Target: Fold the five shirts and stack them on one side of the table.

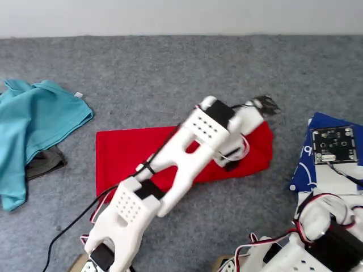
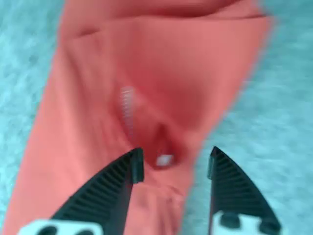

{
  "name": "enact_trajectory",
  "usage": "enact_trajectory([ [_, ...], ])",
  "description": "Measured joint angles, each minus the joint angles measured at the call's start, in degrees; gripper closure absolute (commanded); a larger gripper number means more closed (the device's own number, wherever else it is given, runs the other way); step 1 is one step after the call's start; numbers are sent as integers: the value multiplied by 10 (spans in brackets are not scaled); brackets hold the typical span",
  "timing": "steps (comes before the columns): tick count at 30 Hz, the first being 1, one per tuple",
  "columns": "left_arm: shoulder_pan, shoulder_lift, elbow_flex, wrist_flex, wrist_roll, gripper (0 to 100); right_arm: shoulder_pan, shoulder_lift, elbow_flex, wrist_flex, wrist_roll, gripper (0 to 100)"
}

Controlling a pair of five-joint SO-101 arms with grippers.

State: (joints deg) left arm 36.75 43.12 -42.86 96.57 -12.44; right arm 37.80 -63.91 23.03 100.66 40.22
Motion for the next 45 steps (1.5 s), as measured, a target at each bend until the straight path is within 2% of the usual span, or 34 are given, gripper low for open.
enact_trajectory([
  [6,-69,55,2,-25,3,779,0,0,0,0,0,983],
  [13,-75,70,-12,-21,2,779,0,0,0,0,0,983],
  [19,-75,70,-132,21,14,779,0,0,0,0,0,984],
  [22,-75,70,-143,26,16,779,0,0,0,0,0,984],
  [35,-89,6,47,19,16,780,0,0,0,0,0,985],
  [40,-99,38,58,-17,16,814,0,0,0,0,0,986],
  [45,-99,38,3,21,18,824,0,0,0,0,0,986],
])
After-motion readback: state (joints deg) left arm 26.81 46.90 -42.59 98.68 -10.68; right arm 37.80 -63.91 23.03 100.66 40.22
